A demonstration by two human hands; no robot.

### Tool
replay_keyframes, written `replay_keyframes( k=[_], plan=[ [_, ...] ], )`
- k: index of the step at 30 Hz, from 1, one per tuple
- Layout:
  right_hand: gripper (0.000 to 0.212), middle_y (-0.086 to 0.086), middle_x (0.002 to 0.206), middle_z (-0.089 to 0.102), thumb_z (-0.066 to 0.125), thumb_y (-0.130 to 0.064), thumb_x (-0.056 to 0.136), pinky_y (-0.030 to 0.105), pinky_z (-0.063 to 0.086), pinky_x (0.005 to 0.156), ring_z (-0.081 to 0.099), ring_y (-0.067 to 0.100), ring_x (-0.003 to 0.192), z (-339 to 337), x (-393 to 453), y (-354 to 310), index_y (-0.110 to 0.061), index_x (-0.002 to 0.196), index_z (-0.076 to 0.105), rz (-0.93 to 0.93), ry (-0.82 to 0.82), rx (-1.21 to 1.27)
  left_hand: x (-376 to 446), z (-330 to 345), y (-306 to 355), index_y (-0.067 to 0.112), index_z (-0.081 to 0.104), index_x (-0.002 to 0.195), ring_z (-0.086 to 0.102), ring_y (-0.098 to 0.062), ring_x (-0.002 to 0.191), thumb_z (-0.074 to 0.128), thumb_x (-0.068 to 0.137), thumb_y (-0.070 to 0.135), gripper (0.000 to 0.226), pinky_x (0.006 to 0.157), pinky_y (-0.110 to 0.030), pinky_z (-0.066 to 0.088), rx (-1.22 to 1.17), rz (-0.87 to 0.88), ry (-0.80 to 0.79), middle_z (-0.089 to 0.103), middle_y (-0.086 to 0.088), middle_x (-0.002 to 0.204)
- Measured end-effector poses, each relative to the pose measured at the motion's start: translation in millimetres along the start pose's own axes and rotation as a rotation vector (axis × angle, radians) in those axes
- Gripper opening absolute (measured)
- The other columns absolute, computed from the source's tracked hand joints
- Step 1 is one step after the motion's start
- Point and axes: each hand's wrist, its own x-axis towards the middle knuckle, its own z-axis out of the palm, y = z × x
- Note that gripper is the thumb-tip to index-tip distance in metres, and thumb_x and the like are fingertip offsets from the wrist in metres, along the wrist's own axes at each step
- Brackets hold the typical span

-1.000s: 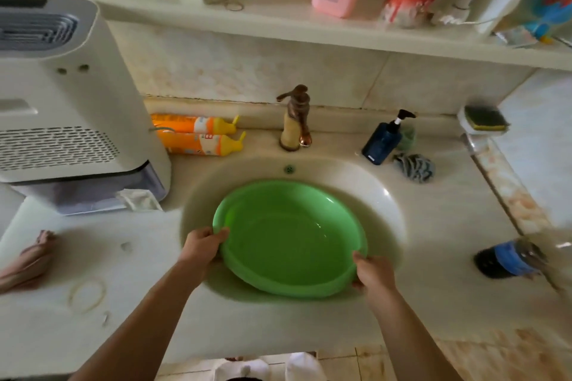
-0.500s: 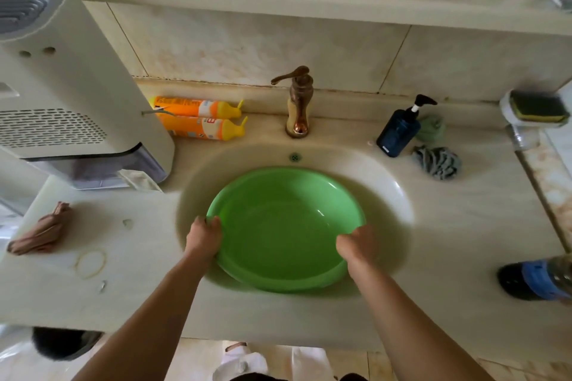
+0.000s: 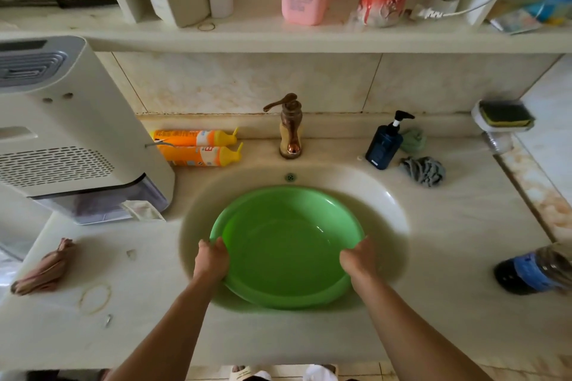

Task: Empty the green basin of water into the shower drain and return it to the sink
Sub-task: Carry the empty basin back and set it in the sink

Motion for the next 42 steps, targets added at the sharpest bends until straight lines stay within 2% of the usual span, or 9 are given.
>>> replay_keyframes(
  k=[4,8,12,15,20,25,31,35,42],
  plan=[
    [0.056,0.023,0.137,0.051,0.057,-0.003,0.078,0.038,0.040,0.103,0.050,0.039,0.126,-0.9,-1.7,1.9,0.002,0.132,0.042,-0.031,0.006,-0.029,1.0,-0.3,-3.8,-0.011,0.048,0.115,0.056,-0.045,0.106,0.039,0.100,0.027,0.041,0.079,-0.040,0.039,-0.007,0.021,0.006,0.059,-0.032,0.116],
    [0.074,0.023,0.151,0.036,0.055,-0.002,0.083,0.033,0.031,0.110,0.037,0.036,0.139,-0.5,-4.2,4.6,0.005,0.149,0.022,-0.046,-0.007,-0.011,-4.0,0.3,-4.8,-0.009,0.048,0.118,0.056,-0.044,0.107,0.038,0.102,0.033,0.046,0.077,-0.037,0.037,-0.014,0.019,0.012,0.059,-0.030,0.117],
    [0.071,0.025,0.148,0.040,0.056,0.002,0.081,0.032,0.032,0.110,0.039,0.036,0.137,1.3,-4.2,7.8,0.007,0.146,0.027,-0.062,0.000,0.026,-6.1,-0.5,-6.0,-0.009,0.049,0.117,0.056,-0.043,0.105,0.036,0.101,0.034,0.047,0.078,-0.039,0.039,-0.028,0.009,0.010,0.059,-0.029,0.116],
    [0.071,0.025,0.143,0.045,0.057,0.002,0.076,0.038,0.038,0.109,0.045,0.037,0.131,5.5,0.2,11.2,0.006,0.142,0.033,-0.067,0.011,0.070,-7.0,-1.2,-5.2,-0.009,0.049,0.116,0.057,-0.043,0.105,0.036,0.101,0.035,0.048,0.081,-0.041,0.043,-0.031,0.010,0.004,0.060,-0.029,0.117],
    [0.074,0.024,0.143,0.046,0.057,0.000,0.074,0.040,0.039,0.109,0.046,0.037,0.131,8.8,5.0,16.1,0.004,0.144,0.031,-0.080,0.020,0.041,-12.4,-2.6,-3.5,-0.009,0.047,0.121,0.055,-0.044,0.112,0.036,0.103,0.035,0.049,0.079,-0.037,0.036,-0.026,0.000,0.007,0.057,-0.030,0.122],
    [0.081,0.023,0.152,0.036,0.054,0.004,0.080,0.039,0.035,0.112,0.039,0.036,0.138,5.2,6.9,18.6,0.002,0.152,0.016,-0.085,-0.017,0.023,-9.5,-5.3,-1.1,-0.010,0.051,0.115,0.058,-0.044,0.107,0.039,0.101,0.034,0.048,0.082,-0.039,0.043,-0.029,0.026,0.002,0.061,-0.030,0.116],
    [0.075,0.025,0.145,0.045,0.053,0.006,0.082,0.037,0.040,0.105,0.049,0.038,0.129,3.2,7.1,41.0,0.004,0.149,0.021,-0.089,0.091,0.050,-27.5,6.0,2.7,0.004,0.041,0.100,0.057,-0.038,0.095,0.038,0.103,0.036,0.033,0.072,-0.036,0.037,-0.042,0.131,0.010,0.060,-0.026,0.109],
    [0.071,0.024,0.155,0.029,0.046,-0.004,0.095,0.033,0.031,0.110,0.038,0.036,0.138,6.5,-1.0,48.2,0.004,0.152,0.006,-0.156,0.117,-0.026,-31.1,14.3,-6.7,0.005,0.037,0.098,0.051,-0.031,0.082,0.034,0.103,0.037,0.033,0.071,-0.038,0.039,-0.063,0.164,0.011,0.061,-0.029,0.105],
    [0.068,0.022,0.160,0.016,0.043,-0.006,0.097,0.036,0.019,0.119,0.021,0.034,0.147,17.9,9.5,42.8,0.004,0.152,0.005,-0.177,0.091,-0.093,-22.9,18.4,-14.2,0.004,0.036,0.100,0.054,-0.035,0.088,0.030,0.104,0.037,0.034,0.074,-0.038,0.039,-0.046,0.101,-0.013,0.060,-0.032,0.113]
  ],
)
